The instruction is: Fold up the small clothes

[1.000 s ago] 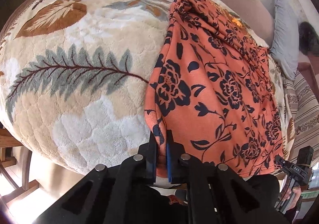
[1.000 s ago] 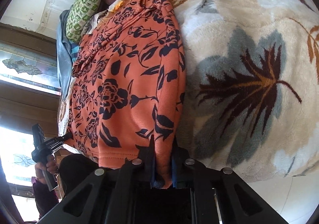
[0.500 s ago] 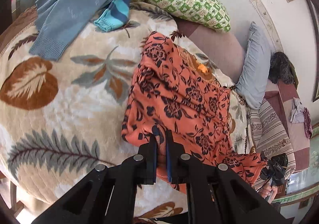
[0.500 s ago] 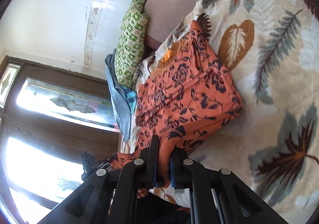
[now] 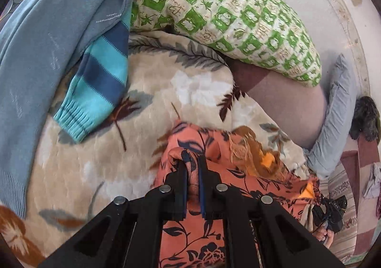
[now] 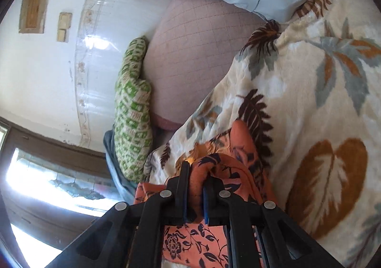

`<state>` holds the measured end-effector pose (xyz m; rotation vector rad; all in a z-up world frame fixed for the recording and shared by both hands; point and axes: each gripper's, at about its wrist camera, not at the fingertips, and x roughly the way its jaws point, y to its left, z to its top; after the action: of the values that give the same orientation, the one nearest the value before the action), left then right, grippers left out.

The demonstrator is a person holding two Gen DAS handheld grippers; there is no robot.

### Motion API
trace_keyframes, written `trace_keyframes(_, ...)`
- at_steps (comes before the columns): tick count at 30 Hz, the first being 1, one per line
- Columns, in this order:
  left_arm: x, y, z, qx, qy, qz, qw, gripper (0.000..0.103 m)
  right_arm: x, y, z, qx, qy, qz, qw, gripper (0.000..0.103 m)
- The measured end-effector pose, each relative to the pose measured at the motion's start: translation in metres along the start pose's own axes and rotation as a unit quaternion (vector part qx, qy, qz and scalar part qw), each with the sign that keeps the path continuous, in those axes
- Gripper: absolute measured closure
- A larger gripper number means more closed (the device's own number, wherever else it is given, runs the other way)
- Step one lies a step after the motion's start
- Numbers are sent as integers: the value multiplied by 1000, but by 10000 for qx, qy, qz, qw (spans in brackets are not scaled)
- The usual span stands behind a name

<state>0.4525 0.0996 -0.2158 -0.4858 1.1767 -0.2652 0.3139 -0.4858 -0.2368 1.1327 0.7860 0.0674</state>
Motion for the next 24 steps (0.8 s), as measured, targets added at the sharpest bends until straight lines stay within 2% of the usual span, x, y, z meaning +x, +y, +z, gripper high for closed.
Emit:
trace_keyframes(2, 28, 2, 11, -65, -89, -33, 9999, 91, 27, -22, 12, 286, 51, -296, 9991, 90)
trace_keyframes(4, 46, 6, 13, -185, -250, 33, 9995, 89, 44, -44, 19, 546, 90, -367, 9978, 90)
trace_keyframes(5, 49, 10, 10, -292, -394, -94, 9988, 89, 47, -55, 21, 679, 51, -260, 9973, 90)
trace_keyframes(8, 36, 20, -3, -564, -969, -571, 9921, 80, 37, -74, 23, 963, -229, 199, 9949, 90)
trace_keyframes(10, 13, 24, -10, -694, -1541, -701, 9831, 65, 24, -74, 22, 901, -424, 357, 9944, 90)
trace_keyframes(11, -4, 28, -15, -849, -1960, -612, 9750, 47, 13, -72, 21, 835, -616, 320, 9941, 88)
trace_keyframes(12, -21, 32, -20, -1023, -2326, -613, 9652, 38, 1, -70, 21, 812, -823, 317, 9928, 82)
trace_keyframes(13, -37, 35, -24, -1170, -2510, -632, 9588, 38, -11, -68, 21, 847, -990, 412, 9906, 76)
trace_keyframes(15, -63, 28, -38, -1162, -2541, -492, 9589, 38, -33, -59, 17, 894, -1300, 326, 9869, 39)
trace_keyframes(17, -76, 9, -63, -760, -2451, -172, 9664, 38, -41, -28, 10, 147, -1116, 168, 9935, 39)
trace_keyframes(19, -72, -11, -92, -327, -2202, 147, 9748, 37, -28, 14, -10, -861, -598, -392, 9937, 40)
trace_keyframes(22, -42, -26, -137, -3, -1701, 375, 9847, 37, 16, 52, -64, -1936, 375, -1050, 9747, 43)
trace_keyframes(24, -15, -26, -156, 20, -1284, 447, 9907, 37, 52, 64, -103, -2415, 990, -1518, 9533, 50)
